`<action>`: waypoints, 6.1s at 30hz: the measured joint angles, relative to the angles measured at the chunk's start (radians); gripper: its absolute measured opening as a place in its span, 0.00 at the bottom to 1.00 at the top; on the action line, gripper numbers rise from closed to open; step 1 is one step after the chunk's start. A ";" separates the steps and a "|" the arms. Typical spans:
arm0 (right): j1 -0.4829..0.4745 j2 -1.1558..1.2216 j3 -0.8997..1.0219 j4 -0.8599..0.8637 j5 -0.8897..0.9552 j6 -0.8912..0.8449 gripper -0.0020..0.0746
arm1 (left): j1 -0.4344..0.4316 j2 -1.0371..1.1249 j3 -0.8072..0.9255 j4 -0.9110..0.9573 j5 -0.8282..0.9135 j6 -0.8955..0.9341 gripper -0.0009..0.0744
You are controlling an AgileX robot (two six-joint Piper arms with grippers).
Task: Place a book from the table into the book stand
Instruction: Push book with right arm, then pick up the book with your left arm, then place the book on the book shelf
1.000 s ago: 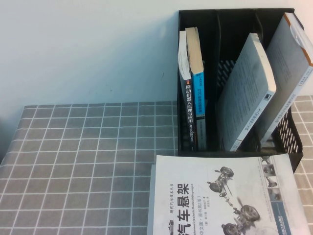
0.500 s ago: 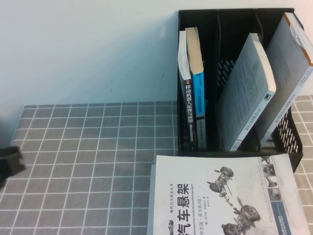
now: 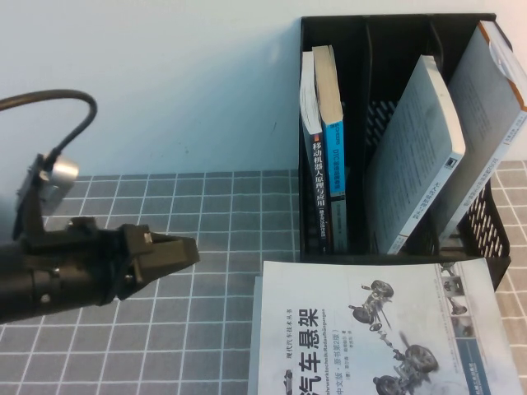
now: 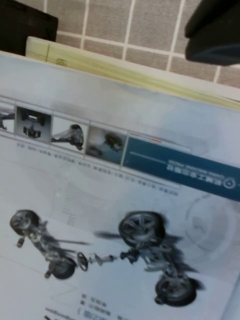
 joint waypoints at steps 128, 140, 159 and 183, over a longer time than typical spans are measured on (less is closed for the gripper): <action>0.259 0.100 -0.190 0.663 -0.179 -0.668 0.02 | -0.358 0.199 -0.872 0.698 0.299 -0.587 0.16; 0.259 0.100 -0.198 0.663 -0.395 -0.672 0.02 | -0.378 0.352 -1.344 0.873 0.468 -0.685 0.16; 0.259 0.163 -0.198 0.669 -0.413 -0.676 0.02 | -0.380 0.627 -1.494 1.068 0.237 -1.075 0.16; 0.259 0.233 -0.198 0.678 -0.479 -0.680 0.02 | -0.587 0.798 -1.514 1.326 0.054 -1.238 0.16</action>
